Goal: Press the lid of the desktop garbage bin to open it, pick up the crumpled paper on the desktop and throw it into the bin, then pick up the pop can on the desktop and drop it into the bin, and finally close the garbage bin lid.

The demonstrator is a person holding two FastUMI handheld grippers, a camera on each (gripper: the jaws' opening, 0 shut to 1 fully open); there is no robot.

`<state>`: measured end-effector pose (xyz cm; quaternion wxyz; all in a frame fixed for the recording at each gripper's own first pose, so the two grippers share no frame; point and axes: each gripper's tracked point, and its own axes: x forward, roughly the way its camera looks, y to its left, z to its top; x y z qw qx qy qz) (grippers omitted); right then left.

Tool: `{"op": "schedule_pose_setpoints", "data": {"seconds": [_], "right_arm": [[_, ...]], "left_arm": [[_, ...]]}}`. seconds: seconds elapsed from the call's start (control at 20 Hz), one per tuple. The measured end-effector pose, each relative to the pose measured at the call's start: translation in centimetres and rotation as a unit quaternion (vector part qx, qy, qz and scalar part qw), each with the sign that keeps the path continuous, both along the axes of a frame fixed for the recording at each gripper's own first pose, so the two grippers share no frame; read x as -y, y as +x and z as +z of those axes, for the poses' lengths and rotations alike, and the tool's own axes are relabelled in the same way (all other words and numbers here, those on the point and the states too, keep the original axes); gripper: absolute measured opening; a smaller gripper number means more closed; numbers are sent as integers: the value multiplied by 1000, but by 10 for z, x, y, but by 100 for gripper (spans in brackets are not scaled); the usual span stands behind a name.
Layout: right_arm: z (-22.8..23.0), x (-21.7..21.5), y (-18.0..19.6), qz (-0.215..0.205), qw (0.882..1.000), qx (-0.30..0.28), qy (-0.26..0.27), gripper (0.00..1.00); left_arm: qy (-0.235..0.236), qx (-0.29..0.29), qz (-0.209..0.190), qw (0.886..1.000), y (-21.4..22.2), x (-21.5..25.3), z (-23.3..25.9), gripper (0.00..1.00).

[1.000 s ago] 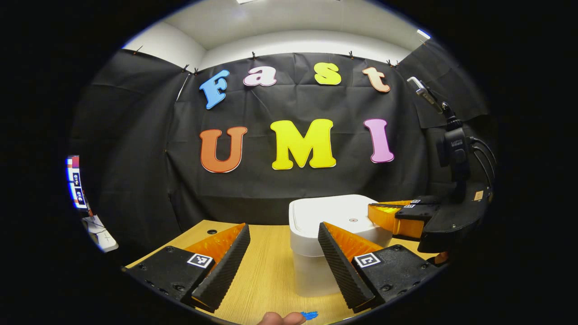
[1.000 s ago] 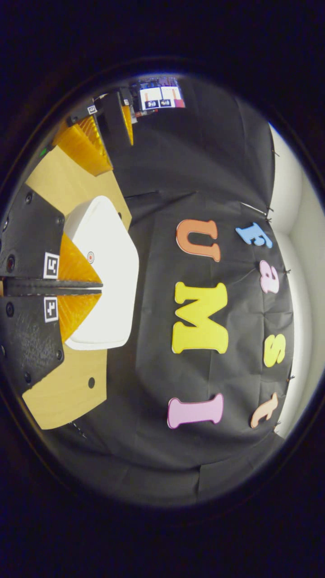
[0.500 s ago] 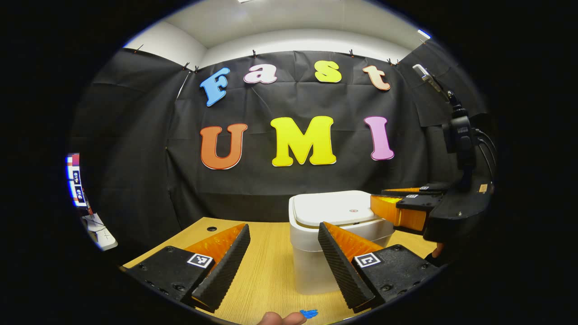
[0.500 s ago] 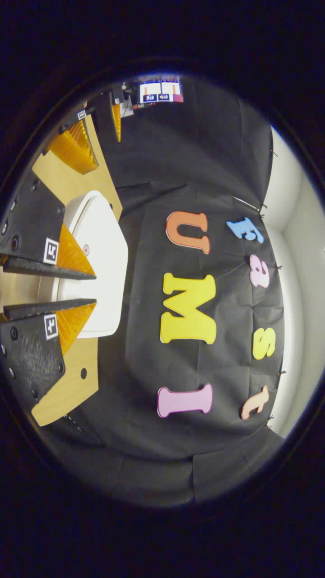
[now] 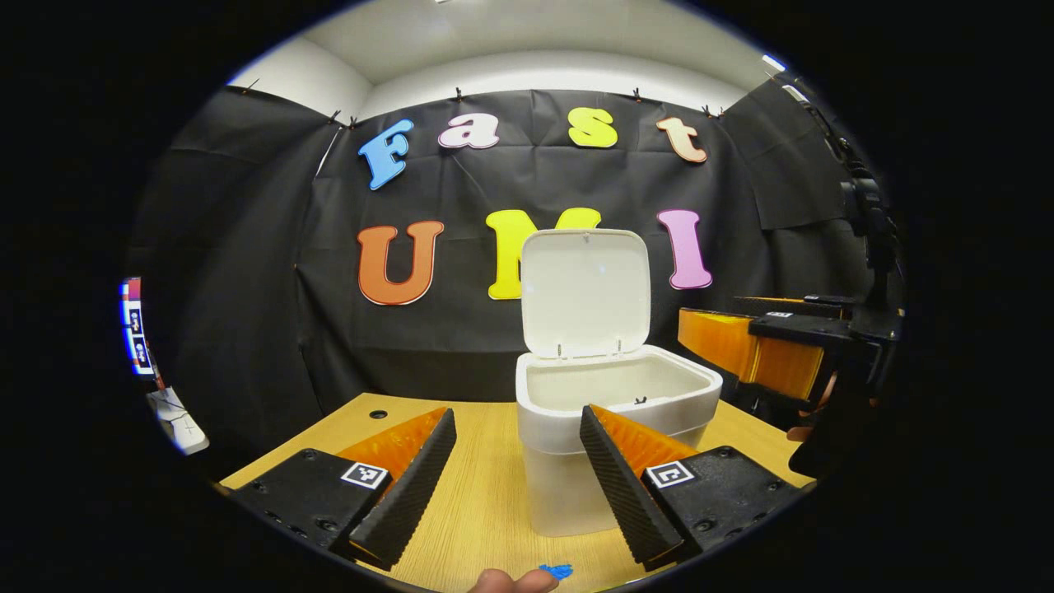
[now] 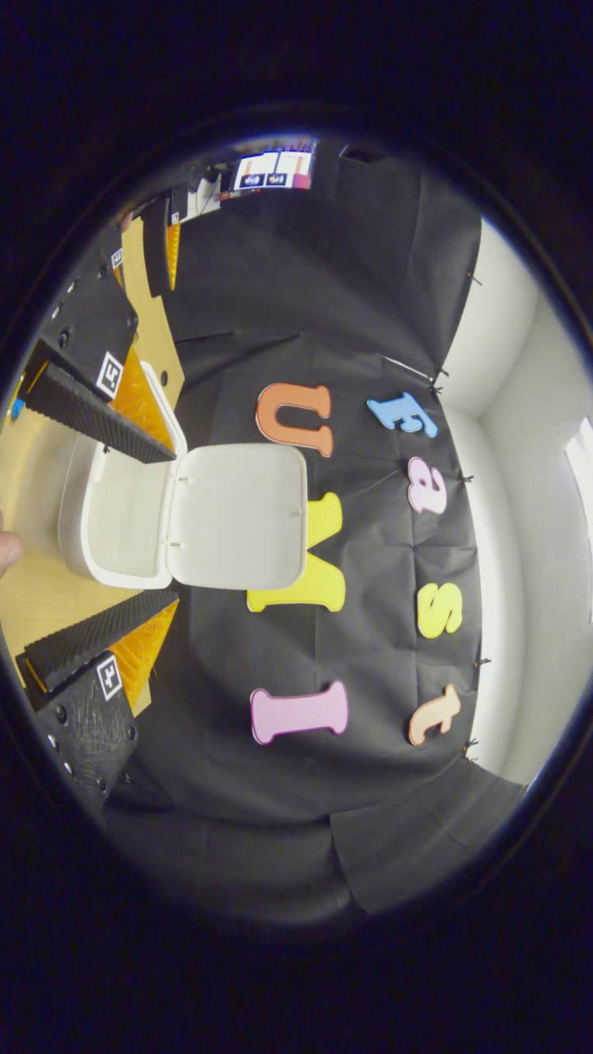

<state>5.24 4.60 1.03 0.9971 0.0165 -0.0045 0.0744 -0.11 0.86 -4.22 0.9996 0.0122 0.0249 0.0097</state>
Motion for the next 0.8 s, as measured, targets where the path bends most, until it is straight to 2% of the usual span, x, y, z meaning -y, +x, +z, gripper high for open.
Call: {"op": "schedule_pose_setpoints", "data": {"seconds": [0.2, 0.35, 0.6, 0.8], "right_arm": [[0, 9, -8, -2, 1000, 5, 9, 97], [-5, 18, -17, -3, 1000, 4, 14, 97], [-22, 36, -31, -21, 1000, 9, 10, 96], [-39, 37, -45, -5, 1000, 9, -1, 97]], "left_arm": [[-2, 0, -8, 1000, -1, 8, 1, 100], [9, -8, -13, 1000, -5, 13, -8, 98], [13, -38, -20, 999, -9, 21, -42, 98], [0, -82, -31, 996, -22, 35, -81, 98]]}}
